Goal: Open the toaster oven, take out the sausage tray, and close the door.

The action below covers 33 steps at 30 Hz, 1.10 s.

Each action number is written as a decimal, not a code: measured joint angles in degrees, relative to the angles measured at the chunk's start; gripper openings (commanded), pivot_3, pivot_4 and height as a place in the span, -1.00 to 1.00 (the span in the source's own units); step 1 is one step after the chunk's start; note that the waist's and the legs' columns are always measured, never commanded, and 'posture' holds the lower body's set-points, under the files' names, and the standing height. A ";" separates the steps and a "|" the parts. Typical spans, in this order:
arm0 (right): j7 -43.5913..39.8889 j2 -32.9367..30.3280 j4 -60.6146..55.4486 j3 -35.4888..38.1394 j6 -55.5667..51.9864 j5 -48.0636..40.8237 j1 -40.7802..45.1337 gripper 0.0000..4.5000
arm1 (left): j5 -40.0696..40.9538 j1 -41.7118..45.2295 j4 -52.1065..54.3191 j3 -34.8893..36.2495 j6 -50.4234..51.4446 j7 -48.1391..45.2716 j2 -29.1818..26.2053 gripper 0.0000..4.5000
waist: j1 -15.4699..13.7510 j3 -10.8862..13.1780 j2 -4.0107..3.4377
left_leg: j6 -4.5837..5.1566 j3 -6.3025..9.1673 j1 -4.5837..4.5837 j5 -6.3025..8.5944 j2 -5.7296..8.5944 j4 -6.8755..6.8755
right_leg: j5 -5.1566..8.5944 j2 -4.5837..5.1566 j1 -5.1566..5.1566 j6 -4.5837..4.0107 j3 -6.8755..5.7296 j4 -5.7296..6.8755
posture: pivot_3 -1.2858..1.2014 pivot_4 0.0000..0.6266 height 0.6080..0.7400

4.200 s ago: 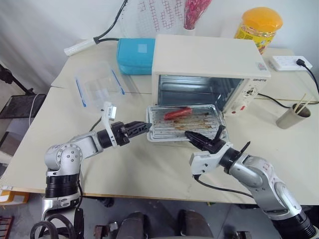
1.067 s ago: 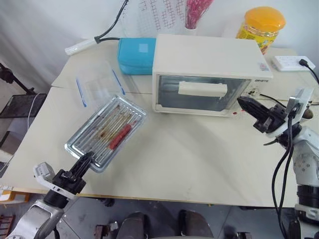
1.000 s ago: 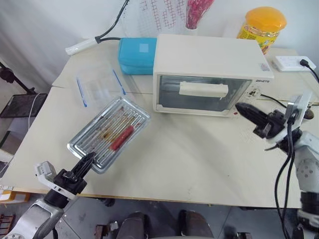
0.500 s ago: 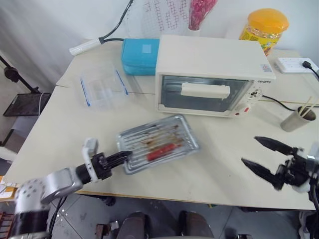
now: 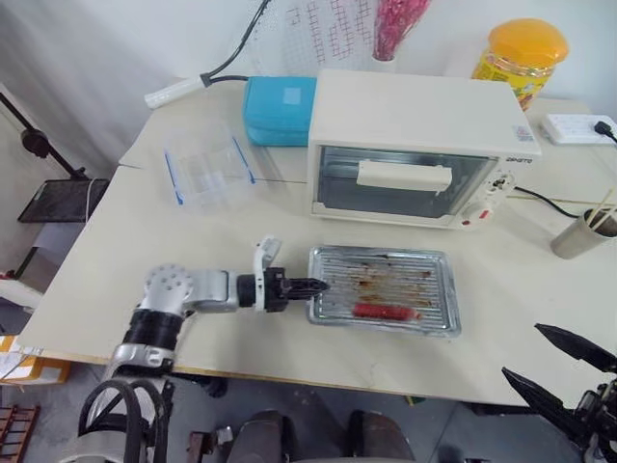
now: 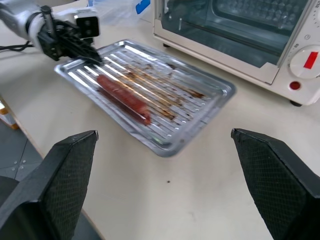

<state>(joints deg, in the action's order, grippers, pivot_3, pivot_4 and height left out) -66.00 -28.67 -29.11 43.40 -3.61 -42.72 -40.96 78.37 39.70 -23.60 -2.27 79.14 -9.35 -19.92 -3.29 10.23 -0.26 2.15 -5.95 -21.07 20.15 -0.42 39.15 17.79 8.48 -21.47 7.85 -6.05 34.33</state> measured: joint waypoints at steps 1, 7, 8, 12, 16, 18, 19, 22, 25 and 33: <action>0.04 0.22 -0.44 -0.21 0.30 0.02 -0.37 0.98 | -1.75 0.54 -0.02 0.06 -0.01 -0.13 0.76 -0.96 | -0.05 -0.02 -0.03 | -0.12 0.02 0.00 0.07 0.03 0.00 | -0.01 0.03 0.01 0.02 0.01 -0.05 | 0.03 -0.52 1.00; 0.99 0.72 -1.68 -1.05 1.50 0.13 -0.98 1.00 | -9.43 1.76 0.66 1.32 2.21 -1.33 2.08 -0.39 | 0.06 -0.08 -0.11 | -0.19 0.01 -0.02 0.11 0.08 0.00 | -0.07 0.07 -0.02 0.12 0.06 -0.09 | 0.03 -0.52 1.00; 1.04 0.73 -1.68 -1.33 1.61 0.27 -0.97 1.00 | -10.10 1.72 0.72 1.44 2.59 -1.43 2.09 -0.26 | 0.15 -0.08 -0.11 | -0.19 0.01 -0.04 0.11 0.07 -0.02 | -0.07 0.06 -0.03 0.12 0.06 -0.07 | 0.03 -0.52 1.00; 1.02 0.61 -1.19 -3.01 2.45 1.26 0.10 1.00 | -11.14 1.11 3.33 4.30 5.75 -2.16 2.09 0.28 | 0.51 -0.04 -0.04 | 0.06 0.02 -0.10 -0.02 0.00 -0.06 | -0.07 0.00 -0.07 0.12 0.02 0.05 | 0.03 -0.52 1.00; 0.98 0.14 0.86 -5.36 3.31 2.59 3.09 1.00 | -12.92 -3.20 9.72 5.69 3.44 -8.26 -2.91 0.81 | 1.69 -0.01 0.00 | 0.05 -0.02 -0.05 -0.02 -0.13 -0.08 | -0.04 -0.09 -0.07 0.08 0.00 0.04 | 0.03 -0.52 1.00; 0.61 -0.02 1.88 -6.35 3.79 3.11 3.91 1.00 | -17.09 -6.92 15.80 3.24 -3.65 -16.57 -9.02 0.99 | 2.30 -0.03 -0.03 | -0.09 -0.12 0.08 -0.03 -0.23 -0.12 | 0.00 -0.18 -0.07 -0.01 0.04 0.09 | 0.03 -0.52 1.00; -0.03 -0.25 2.31 -7.07 4.10 3.25 4.22 1.00 | -20.36 -9.30 18.16 2.22 -9.13 -21.36 -11.92 0.99 | 2.57 -0.04 -0.04 | -0.19 -0.18 0.13 -0.01 -0.27 -0.14 | 0.03 -0.20 -0.07 -0.07 0.06 0.09 | 0.03 -0.52 1.00; -1.84 -1.76 3.35 -7.33 4.94 3.23 5.98 1.00 | -30.05 -15.93 20.43 1.21 -26.54 -35.43 -18.64 0.99 | 3.02 -0.03 -0.09 | -0.53 -0.32 0.17 0.14 -0.34 -0.16 | 0.09 -0.18 -0.17 -0.17 0.10 0.00 | 0.03 -0.52 1.00; -2.99 -5.19 5.79 -6.97 4.79 2.92 8.96 1.00 | -38.09 -20.65 20.39 3.62 -46.09 -47.10 -22.13 0.99 | 3.12 -0.02 -0.08 | -0.51 -0.31 0.06 0.15 -0.33 -0.17 | 0.09 0.06 -0.31 -0.18 0.12 -0.05 | 0.03 -0.52 1.00; -9.23 -11.83 9.42 -9.53 3.29 2.35 14.44 1.00 | -51.99 -27.03 16.13 9.11 -80.01 -57.83 -24.26 0.99 | 1.94 -0.02 -0.12 | 0.09 -0.19 -0.16 0.28 -0.38 -0.17 | 0.07 0.05 -0.31 -0.16 -0.15 -0.06 | 0.03 -0.52 1.00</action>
<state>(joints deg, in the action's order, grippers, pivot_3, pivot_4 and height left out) -75.23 -40.50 -19.68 33.87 -0.32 -40.37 -26.52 26.38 12.67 -7.48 6.83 -0.88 -67.18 -44.18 -1.35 10.21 -0.38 2.24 -6.14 -21.22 20.43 -0.80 38.98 17.86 8.53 -21.78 7.69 -6.20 34.27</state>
